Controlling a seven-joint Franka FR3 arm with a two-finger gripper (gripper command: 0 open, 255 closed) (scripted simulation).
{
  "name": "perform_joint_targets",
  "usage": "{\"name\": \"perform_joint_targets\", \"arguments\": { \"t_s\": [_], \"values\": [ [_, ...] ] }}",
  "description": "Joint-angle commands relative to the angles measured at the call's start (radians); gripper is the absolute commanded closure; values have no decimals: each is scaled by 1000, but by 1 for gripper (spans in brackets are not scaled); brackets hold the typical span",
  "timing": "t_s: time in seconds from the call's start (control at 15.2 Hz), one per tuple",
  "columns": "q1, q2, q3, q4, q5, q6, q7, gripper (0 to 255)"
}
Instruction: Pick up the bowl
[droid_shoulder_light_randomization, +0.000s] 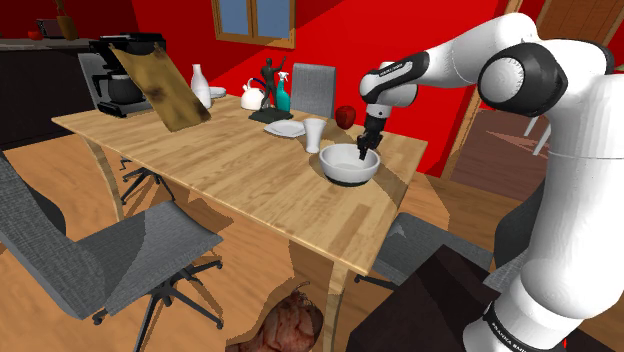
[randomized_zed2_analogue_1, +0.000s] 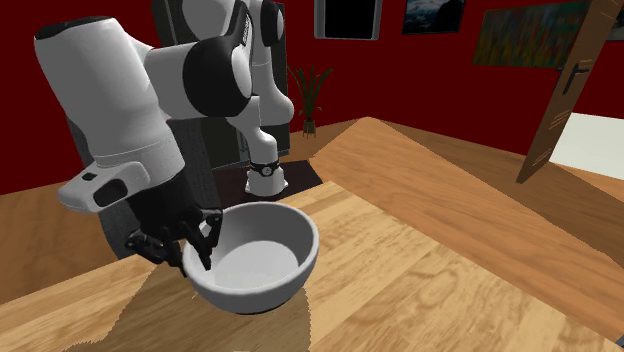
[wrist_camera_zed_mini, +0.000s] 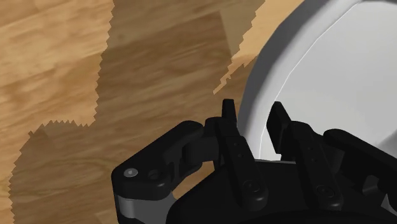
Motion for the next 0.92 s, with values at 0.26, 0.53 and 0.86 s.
{"name": "perform_joint_targets", "arguments": {
  "t_s": [0.26, 0.53, 0.86],
  "values": [
    [0, -24, -4, 49, -12, -70, 15, 255],
    [0, -38, -6, 84, -19, -118, 24, 255],
    [-1, -46, -8, 114, -23, -156, 31, 255]
  ]
}}
